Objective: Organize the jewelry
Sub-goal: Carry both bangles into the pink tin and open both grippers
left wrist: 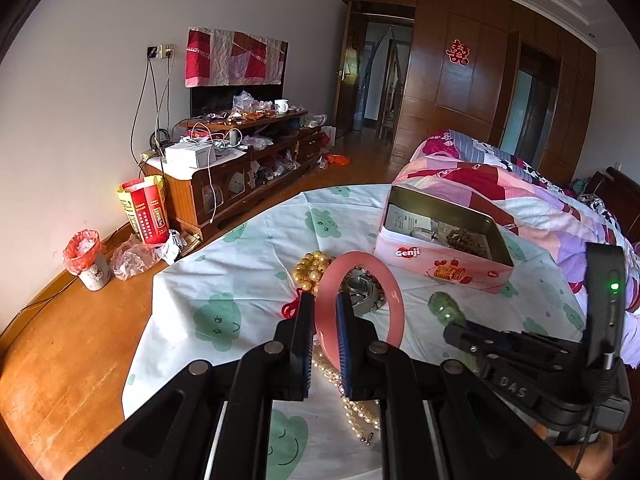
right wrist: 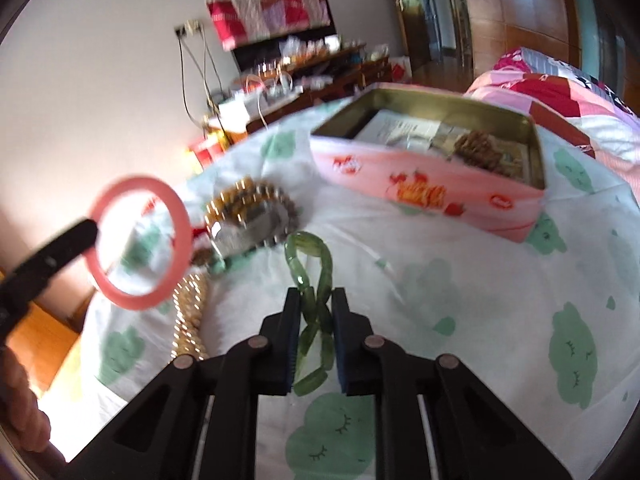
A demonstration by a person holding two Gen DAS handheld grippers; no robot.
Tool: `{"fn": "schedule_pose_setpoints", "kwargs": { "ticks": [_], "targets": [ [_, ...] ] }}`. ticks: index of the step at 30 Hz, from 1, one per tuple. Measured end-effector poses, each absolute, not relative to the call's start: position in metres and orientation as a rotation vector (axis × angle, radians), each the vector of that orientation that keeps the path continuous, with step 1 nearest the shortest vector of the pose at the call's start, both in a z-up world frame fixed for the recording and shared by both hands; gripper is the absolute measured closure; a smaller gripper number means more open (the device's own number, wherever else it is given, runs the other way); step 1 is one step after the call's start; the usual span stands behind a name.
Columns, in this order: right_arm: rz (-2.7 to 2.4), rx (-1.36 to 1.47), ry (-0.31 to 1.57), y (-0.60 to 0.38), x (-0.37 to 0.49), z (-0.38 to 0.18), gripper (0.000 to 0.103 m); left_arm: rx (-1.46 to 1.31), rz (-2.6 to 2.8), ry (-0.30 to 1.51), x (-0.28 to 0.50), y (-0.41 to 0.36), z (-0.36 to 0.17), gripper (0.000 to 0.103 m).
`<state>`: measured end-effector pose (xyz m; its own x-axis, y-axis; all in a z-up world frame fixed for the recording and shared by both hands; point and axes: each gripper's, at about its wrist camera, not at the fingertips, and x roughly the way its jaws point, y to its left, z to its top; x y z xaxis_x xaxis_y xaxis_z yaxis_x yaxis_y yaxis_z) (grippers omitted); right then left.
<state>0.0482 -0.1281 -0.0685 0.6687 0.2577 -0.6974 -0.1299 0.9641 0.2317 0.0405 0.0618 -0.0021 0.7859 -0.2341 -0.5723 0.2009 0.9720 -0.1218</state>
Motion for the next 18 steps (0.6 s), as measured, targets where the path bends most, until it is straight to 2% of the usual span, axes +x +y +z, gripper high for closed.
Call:
{"fn": "schedule_pose_setpoints", "kwargs": {
  "ticks": [18],
  "targets": [
    [0.111,0.264,0.560,-0.182,0.033,-0.014,0.085,-0.166,-0.432,0.605,0.061,0.026,0.002,0.093]
  ]
}}
